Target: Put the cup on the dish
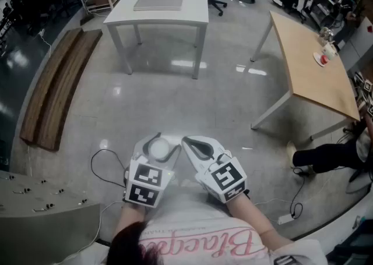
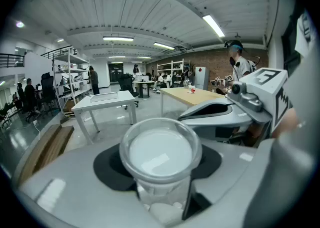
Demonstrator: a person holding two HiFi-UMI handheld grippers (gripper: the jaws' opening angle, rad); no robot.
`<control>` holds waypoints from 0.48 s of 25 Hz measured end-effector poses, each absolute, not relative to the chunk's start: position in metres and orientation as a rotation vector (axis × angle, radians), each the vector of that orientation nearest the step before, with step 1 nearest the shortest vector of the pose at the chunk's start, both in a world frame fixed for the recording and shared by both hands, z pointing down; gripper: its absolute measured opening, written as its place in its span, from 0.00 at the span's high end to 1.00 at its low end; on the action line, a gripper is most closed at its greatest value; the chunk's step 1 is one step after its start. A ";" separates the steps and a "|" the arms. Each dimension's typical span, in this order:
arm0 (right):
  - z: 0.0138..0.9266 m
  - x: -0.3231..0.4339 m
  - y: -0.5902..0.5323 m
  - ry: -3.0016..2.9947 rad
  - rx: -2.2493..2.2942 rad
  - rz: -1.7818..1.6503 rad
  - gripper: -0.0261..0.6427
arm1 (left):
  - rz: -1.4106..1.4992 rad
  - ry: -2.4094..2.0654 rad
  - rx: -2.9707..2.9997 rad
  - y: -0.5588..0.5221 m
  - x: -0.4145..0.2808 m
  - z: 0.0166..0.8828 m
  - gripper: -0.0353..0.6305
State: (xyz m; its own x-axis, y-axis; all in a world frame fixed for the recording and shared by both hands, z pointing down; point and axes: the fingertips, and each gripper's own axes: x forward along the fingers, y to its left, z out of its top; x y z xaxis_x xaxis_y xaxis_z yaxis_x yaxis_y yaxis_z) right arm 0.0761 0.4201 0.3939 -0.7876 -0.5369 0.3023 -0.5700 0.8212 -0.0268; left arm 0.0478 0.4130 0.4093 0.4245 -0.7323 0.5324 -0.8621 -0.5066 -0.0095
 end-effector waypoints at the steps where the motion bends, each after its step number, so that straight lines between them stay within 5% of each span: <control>1: 0.392 0.077 0.420 -2.729 0.845 0.162 0.96 | 0.714 -1.390 2.413 0.413 0.048 0.410 0.57; 12: 0.386 0.073 0.420 -2.747 0.810 0.138 0.96 | 0.697 -1.395 2.404 0.413 0.050 0.408 0.57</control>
State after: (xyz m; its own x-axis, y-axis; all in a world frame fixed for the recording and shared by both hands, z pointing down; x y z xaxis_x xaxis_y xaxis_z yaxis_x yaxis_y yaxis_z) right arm 0.0727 0.4197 0.3859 -0.8058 -0.5182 0.2865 -0.5444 0.8387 -0.0140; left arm 0.0497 0.4132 0.4083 0.4191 -0.7350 0.5330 -0.8676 -0.4973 -0.0035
